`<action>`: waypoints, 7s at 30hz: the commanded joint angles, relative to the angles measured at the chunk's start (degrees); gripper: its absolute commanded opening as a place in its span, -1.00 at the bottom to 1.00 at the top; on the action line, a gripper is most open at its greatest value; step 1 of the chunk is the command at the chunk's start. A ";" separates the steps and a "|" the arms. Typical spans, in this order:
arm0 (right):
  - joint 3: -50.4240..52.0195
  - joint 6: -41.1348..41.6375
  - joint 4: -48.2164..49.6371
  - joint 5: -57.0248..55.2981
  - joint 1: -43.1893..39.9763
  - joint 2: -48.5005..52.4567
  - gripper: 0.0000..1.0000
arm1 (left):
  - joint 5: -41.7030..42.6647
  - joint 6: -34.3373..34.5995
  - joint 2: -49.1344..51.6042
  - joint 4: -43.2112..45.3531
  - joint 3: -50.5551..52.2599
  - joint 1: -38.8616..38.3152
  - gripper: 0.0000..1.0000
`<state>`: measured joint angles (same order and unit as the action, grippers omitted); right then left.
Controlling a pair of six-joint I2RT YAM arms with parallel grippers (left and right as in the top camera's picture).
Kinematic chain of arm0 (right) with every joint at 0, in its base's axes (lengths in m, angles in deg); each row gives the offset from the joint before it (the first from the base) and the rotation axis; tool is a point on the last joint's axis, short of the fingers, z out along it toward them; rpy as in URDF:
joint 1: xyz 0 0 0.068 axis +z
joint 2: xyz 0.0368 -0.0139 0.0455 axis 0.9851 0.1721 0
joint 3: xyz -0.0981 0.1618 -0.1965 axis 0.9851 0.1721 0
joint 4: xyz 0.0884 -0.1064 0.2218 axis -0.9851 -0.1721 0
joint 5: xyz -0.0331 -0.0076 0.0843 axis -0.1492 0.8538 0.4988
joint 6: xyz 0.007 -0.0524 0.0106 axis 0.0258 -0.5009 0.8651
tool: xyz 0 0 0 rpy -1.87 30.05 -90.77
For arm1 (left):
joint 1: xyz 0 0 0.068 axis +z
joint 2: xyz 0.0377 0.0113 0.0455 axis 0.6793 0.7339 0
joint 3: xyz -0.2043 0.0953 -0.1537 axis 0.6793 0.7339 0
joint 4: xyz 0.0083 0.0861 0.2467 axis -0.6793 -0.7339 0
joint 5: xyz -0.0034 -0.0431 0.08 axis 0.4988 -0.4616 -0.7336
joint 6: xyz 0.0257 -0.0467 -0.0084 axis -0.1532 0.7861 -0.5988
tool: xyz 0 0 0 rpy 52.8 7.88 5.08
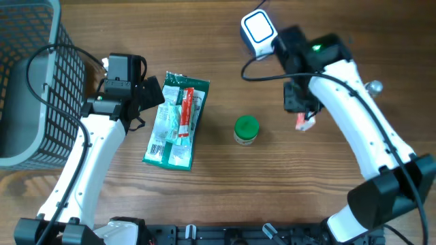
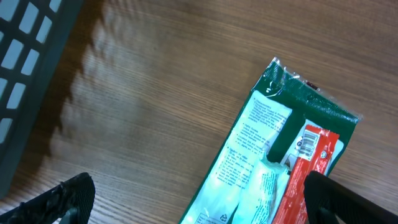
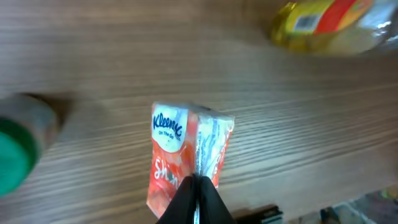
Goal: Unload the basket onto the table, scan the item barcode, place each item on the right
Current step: 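Move the Kleenex pack away from the scanner and lower it at right, then open the right gripper and release the Kleenex pack on the table, then reach the right gripper over the green-lidded jar and descend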
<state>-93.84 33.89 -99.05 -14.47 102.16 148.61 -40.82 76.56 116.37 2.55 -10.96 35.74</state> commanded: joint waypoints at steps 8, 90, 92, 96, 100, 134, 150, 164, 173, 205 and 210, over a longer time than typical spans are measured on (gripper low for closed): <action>26.60 4.02 17.86 -1.92 -0.42 0.37 -0.91 | -0.74 -0.11 0.13 0.13 -0.37 0.20 1.00; 16.92 -4.11 24.41 37.57 -12.26 -18.71 0.43 | -0.72 -0.13 0.13 0.13 -0.37 0.20 1.00; 10.75 -3.98 19.58 36.70 -10.86 -18.73 0.60 | -0.74 -0.11 0.13 0.13 -0.37 0.20 1.00; 6.95 1.31 18.38 28.87 -3.21 -18.60 0.81 | -0.72 -0.11 0.13 0.13 -0.37 0.20 1.00; 7.04 5.95 18.99 19.54 4.79 -16.52 1.00 | -0.74 -0.13 0.13 0.13 -0.37 0.20 1.00; 8.20 5.38 25.05 20.06 10.34 -6.14 0.99 | -0.72 -0.11 0.13 0.13 -0.37 0.20 1.00; 8.79 5.35 25.83 19.85 10.34 -6.10 0.99 | -0.74 -0.11 0.13 0.13 -0.37 0.20 1.00; 8.79 5.16 25.77 19.89 11.10 -3.48 0.99 | -0.72 -0.13 0.13 0.13 -0.37 0.20 1.00; 8.79 19.12 23.85 17.46 12.96 9.55 1.00 | -0.74 -0.11 0.13 0.13 -0.37 0.20 1.00; 8.83 17.62 20.72 14.19 12.70 12.55 0.99 | -0.72 -0.11 0.13 0.13 -0.37 0.20 1.00; 8.85 17.40 22.56 14.34 12.68 12.55 0.99 | -0.72 -0.11 0.13 0.13 -0.37 0.20 1.00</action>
<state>-85.16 50.07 -77.28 -1.01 114.92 160.65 -40.82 76.56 116.40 2.55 -10.96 35.74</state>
